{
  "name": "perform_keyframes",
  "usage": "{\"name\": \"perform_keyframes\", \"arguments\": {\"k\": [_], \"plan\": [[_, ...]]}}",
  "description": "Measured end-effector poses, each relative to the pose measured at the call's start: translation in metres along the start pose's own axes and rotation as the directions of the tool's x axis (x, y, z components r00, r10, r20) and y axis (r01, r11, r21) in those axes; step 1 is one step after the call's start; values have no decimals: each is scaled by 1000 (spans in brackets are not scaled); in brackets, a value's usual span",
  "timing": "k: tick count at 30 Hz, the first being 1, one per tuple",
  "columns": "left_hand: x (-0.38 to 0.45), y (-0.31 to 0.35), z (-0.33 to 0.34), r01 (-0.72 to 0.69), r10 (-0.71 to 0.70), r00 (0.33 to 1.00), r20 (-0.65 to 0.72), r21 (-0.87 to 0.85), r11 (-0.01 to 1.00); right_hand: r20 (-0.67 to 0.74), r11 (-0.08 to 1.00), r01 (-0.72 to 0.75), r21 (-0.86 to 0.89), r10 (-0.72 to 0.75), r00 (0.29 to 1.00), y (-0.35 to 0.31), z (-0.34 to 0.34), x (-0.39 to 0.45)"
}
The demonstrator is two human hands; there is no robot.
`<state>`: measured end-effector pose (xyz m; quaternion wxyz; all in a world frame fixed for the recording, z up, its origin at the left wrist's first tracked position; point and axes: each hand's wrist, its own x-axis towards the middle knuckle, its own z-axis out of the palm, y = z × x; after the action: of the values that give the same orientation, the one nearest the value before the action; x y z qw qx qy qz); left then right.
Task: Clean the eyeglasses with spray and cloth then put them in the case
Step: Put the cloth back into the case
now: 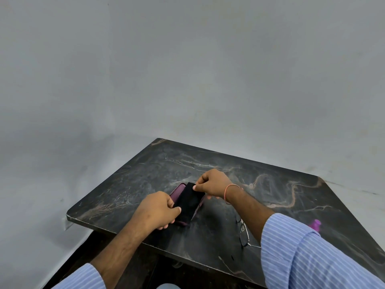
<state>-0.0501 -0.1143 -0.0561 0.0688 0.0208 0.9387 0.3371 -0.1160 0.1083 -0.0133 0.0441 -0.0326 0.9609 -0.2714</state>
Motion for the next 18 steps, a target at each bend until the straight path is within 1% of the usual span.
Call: {"name": "perform_keyframes", "arguments": {"k": [4, 6, 7, 9, 11, 12, 14, 18], "plan": [[-7, 1, -7, 8, 11, 997, -81, 228, 974, -13, 992, 22, -122, -24, 1000, 2, 3, 3], [-15, -1, -5, -6, 48, 989, -138, 292, 956, -5, 983, 39, -180, -40, 999, 3, 3, 3], [-20, -3, -3, -41, 97, 980, -172, 300, 953, 1, 979, 47, -196, -48, 999, 4, 2, 3], [-32, -6, 5, -173, 247, 943, -223, 305, 936, 13, 975, 55, -213, -54, 998, 6, 2, 3], [-40, -9, 15, -292, 381, 898, -221, 348, 891, 23, 969, 63, -241, -59, 998, 8, 3, 3], [-42, -12, 19, -318, 411, 888, -205, 370, 873, 28, 963, 68, -263, -63, 998, 9, 3, 2], [-43, -17, 24, -328, 428, 885, -183, 407, 852, 33, 949, 75, -305, -68, 997, 10, 3, -1], [-39, -26, 20, -329, 452, 867, -211, 438, 837, 64, 907, 100, -409, -81, 995, 16, -2, -14]]}}
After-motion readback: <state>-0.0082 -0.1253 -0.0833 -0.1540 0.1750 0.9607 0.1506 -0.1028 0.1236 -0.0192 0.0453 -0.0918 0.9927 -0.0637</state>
